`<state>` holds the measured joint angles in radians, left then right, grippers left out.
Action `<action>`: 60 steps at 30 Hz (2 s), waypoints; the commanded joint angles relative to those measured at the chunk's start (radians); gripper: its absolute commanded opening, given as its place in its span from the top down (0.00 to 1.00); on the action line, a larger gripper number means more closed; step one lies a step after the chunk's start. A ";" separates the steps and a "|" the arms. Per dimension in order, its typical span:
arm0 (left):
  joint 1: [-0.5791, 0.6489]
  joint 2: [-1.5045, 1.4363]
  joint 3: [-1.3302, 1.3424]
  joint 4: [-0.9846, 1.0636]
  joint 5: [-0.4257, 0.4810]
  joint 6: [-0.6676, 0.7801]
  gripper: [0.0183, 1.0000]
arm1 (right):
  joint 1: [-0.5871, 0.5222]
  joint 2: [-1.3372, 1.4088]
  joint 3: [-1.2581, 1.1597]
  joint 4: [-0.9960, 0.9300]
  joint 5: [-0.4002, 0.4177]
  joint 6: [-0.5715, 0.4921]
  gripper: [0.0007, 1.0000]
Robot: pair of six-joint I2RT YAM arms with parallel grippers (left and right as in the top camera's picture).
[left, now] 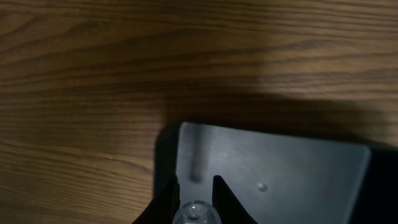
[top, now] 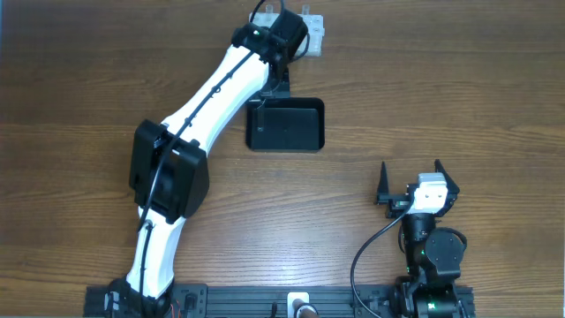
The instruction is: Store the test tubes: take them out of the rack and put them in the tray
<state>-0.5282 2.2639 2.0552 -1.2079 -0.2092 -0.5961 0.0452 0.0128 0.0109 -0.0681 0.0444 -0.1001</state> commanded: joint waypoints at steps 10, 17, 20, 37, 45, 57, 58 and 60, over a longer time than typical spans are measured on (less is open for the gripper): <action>0.020 0.076 0.006 -0.015 0.003 -0.010 0.98 | -0.007 -0.006 -0.006 -0.003 0.012 0.010 0.01; 0.020 0.082 0.006 -0.013 0.011 -0.011 0.96 | -0.007 -0.006 -0.006 -0.003 0.012 0.010 0.01; 0.020 0.088 0.006 -0.013 0.017 -0.011 0.94 | -0.007 -0.006 -0.006 -0.003 0.012 0.010 0.01; 0.020 0.110 0.007 0.015 0.056 -0.011 0.70 | -0.007 -0.006 -0.006 -0.003 0.012 0.010 0.01; 0.046 0.050 0.027 0.050 0.056 -0.011 0.70 | -0.007 -0.006 -0.006 -0.003 0.012 0.010 0.01; 0.085 -0.014 0.153 0.451 -0.153 0.189 0.47 | -0.007 -0.006 -0.006 -0.003 0.012 0.010 0.01; 0.085 -0.008 0.153 0.500 -0.153 0.215 0.45 | -0.007 -0.006 -0.006 -0.003 0.012 0.010 0.01; 0.085 0.009 0.153 0.568 -0.151 0.235 0.42 | -0.007 -0.006 -0.006 -0.003 0.012 0.010 0.01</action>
<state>-0.4393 2.2696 2.2002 -0.6834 -0.3187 -0.4648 0.0452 0.0128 0.0109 -0.0681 0.0441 -0.1005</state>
